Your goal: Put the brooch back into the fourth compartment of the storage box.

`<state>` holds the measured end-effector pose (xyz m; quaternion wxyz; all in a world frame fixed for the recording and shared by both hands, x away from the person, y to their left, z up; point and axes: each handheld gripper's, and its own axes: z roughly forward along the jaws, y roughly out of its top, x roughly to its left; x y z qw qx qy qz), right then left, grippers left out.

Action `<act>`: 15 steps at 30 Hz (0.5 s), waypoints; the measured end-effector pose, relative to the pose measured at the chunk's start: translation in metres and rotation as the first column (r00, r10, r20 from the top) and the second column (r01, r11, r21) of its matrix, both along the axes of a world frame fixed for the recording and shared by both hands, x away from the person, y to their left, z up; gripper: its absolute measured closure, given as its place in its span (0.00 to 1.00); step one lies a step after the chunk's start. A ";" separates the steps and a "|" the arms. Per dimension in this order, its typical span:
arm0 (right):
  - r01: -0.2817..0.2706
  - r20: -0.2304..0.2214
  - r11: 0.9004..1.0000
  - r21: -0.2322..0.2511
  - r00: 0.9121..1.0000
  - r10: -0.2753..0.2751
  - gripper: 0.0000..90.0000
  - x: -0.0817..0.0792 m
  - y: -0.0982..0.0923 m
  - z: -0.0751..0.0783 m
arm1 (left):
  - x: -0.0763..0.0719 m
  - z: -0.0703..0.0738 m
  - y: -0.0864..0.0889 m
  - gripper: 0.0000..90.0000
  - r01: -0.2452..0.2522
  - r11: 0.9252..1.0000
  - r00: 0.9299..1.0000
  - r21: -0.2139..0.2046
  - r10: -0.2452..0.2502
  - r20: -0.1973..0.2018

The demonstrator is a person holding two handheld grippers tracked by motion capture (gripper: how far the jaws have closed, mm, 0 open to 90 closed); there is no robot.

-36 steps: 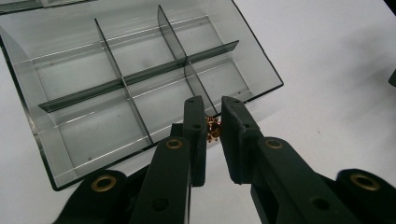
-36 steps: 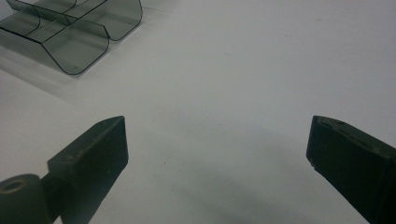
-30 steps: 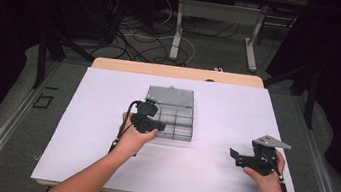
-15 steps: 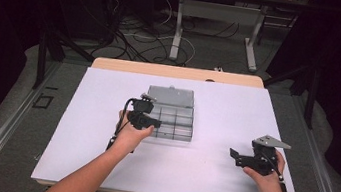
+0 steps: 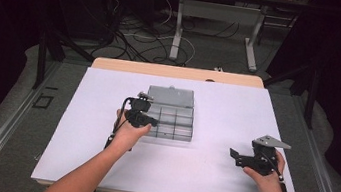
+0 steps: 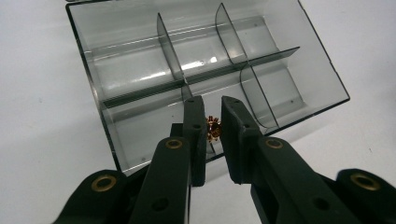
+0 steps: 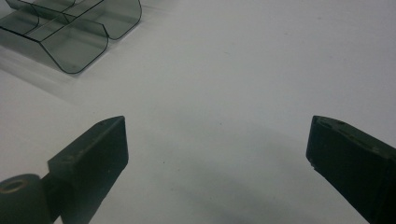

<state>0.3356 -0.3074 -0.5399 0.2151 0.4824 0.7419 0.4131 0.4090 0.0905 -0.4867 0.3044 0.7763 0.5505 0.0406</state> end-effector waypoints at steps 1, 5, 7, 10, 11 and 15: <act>0.000 -0.001 1.000 0.000 1.000 0.000 0.06 0.000 0.000 0.000 | 0.001 0.000 0.001 0.90 0.000 1.000 1.000 0.001 0.000 0.000; 0.000 -0.002 1.000 0.000 1.000 0.000 0.06 0.000 0.000 0.000 | 0.003 -0.002 0.002 0.90 -0.008 1.000 1.000 0.000 0.008 -0.004; 0.000 -0.002 1.000 -0.001 1.000 0.000 0.06 0.000 0.000 0.000 | 0.004 -0.002 0.003 0.90 -0.011 1.000 1.000 0.008 0.011 -0.009; 0.001 -0.003 1.000 0.000 1.000 -0.001 0.06 0.000 0.000 0.000 | 0.005 -0.003 0.004 0.90 -0.013 1.000 1.000 0.011 0.013 -0.012; 0.001 -0.004 1.000 -0.001 1.000 -0.001 0.06 0.000 0.000 0.000 | 0.006 -0.004 0.004 0.90 -0.019 1.000 1.000 0.012 0.019 -0.013; 0.001 -0.005 1.000 0.000 1.000 -0.001 0.06 0.000 0.000 0.000 | 0.008 -0.005 0.006 0.90 -0.019 1.000 1.000 0.013 0.019 -0.016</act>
